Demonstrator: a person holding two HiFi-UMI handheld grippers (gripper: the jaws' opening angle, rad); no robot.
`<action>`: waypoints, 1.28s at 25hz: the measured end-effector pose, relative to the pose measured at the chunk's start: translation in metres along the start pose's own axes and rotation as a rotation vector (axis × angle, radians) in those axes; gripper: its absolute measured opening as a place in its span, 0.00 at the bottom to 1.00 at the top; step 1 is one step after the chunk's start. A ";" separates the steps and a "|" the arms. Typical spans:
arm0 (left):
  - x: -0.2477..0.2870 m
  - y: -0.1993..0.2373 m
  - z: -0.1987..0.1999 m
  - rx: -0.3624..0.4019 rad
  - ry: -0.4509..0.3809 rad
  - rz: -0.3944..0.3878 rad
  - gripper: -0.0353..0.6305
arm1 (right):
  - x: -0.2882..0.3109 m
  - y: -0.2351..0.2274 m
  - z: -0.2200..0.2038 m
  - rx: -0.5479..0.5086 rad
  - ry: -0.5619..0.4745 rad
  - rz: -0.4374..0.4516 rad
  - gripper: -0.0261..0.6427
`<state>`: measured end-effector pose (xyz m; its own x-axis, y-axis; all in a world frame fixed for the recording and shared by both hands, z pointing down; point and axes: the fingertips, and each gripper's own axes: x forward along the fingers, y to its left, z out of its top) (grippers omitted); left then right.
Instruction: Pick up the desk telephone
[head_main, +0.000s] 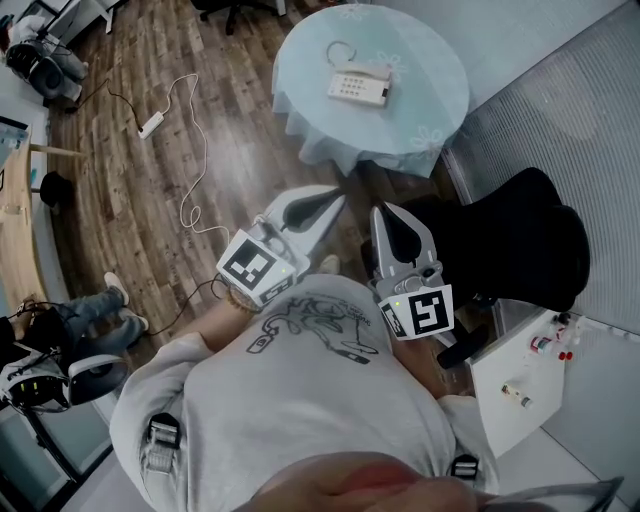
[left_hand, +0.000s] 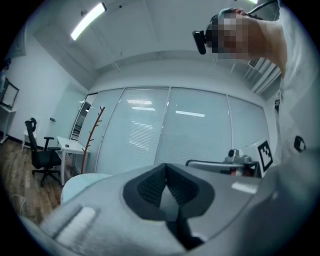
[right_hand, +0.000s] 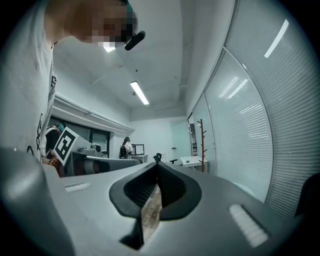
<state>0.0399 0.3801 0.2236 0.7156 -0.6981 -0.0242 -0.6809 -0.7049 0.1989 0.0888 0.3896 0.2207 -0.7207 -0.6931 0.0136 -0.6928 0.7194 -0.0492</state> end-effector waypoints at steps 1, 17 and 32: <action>0.002 -0.001 -0.002 -0.003 0.002 0.005 0.06 | -0.002 -0.003 -0.001 0.003 0.003 0.000 0.05; 0.033 0.013 -0.018 -0.026 0.009 0.089 0.06 | 0.003 -0.047 -0.029 0.046 0.055 0.032 0.05; 0.103 0.142 -0.002 -0.057 -0.004 0.056 0.06 | 0.129 -0.117 -0.026 0.014 0.075 0.002 0.05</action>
<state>0.0175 0.2084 0.2511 0.6761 -0.7367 -0.0151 -0.7097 -0.6566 0.2556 0.0765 0.2171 0.2545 -0.7224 -0.6858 0.0887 -0.6912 0.7199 -0.0635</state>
